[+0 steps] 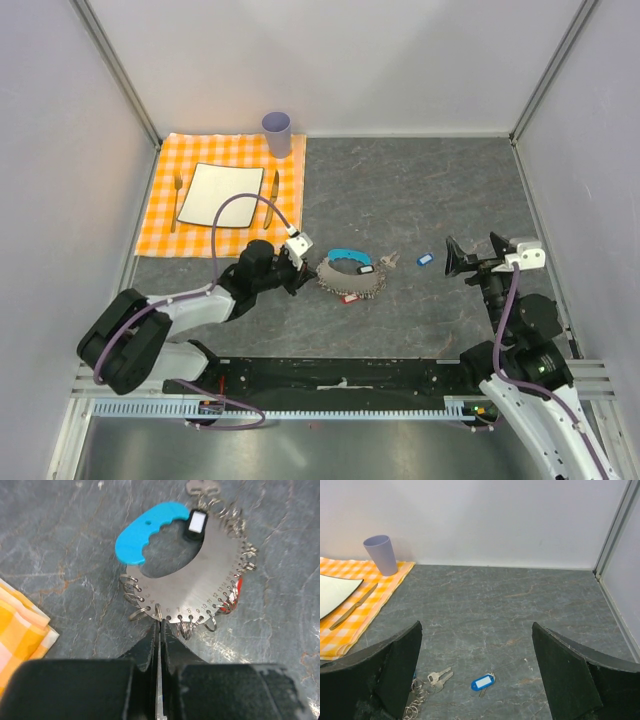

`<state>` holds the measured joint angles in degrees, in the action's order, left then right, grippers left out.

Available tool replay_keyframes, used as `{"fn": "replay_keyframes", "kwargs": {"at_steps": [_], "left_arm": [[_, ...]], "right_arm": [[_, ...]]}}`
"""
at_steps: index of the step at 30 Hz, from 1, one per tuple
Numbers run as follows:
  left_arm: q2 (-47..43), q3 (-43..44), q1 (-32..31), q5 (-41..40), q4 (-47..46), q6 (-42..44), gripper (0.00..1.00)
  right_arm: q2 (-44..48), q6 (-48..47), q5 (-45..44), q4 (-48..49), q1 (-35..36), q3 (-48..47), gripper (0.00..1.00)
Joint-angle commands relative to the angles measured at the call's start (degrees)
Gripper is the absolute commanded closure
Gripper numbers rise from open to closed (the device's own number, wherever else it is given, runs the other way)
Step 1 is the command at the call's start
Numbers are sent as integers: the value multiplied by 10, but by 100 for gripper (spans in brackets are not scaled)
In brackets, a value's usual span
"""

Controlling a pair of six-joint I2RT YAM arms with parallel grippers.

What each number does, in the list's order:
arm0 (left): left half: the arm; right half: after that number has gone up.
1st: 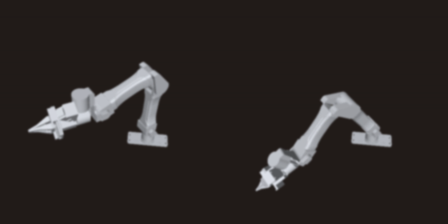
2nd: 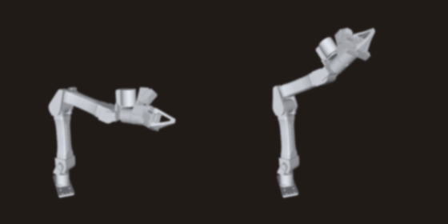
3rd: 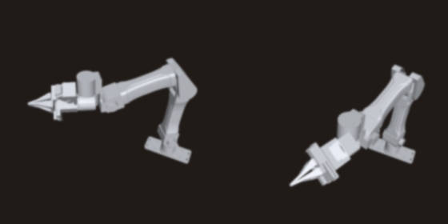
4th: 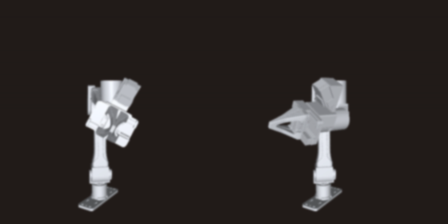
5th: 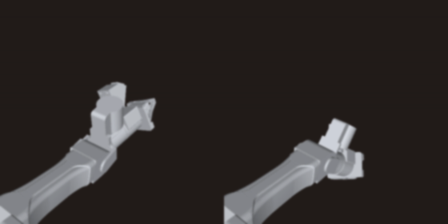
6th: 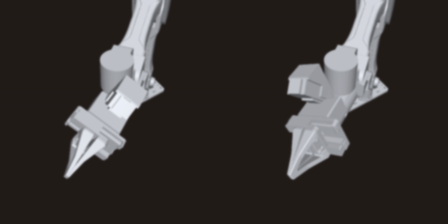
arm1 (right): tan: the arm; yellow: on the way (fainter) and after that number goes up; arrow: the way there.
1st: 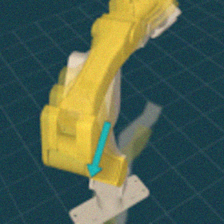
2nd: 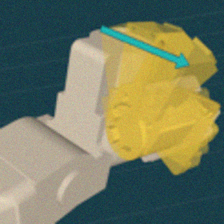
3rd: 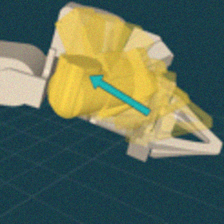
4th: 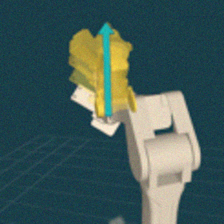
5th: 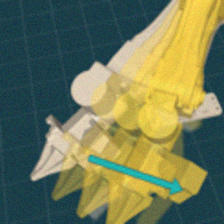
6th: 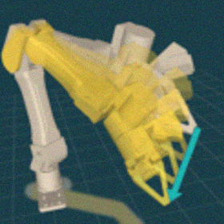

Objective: Put the keys on the keyring

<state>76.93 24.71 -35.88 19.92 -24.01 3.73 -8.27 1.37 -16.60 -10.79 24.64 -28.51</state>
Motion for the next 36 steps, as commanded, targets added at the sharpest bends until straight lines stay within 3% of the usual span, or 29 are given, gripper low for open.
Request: {"fn": "replay_keyframes", "kwargs": {"at_steps": [1,9,13,22,30,36], "left_arm": [[-49,-49,-9,19,-165,23,98],[-62,-57,-9,99,-156,78,98],[-59,-46,-9,93,-131,81,98],[-58,6,-9,57,-39,36,98],[-53,37,-8,20,33,8,98],[-36,61,-8,6,74,4,98]], "right_arm": [[-45,23,-11,-6,2,-22,2],[-192,94,5,-73,2,-99,2],[-290,122,45,-129,3,-129,2],[-466,198,39,-221,-33,-154,3],[-543,254,20,-173,-87,-103,20],[-587,255,-15,-101,-103,-96,46]]}}
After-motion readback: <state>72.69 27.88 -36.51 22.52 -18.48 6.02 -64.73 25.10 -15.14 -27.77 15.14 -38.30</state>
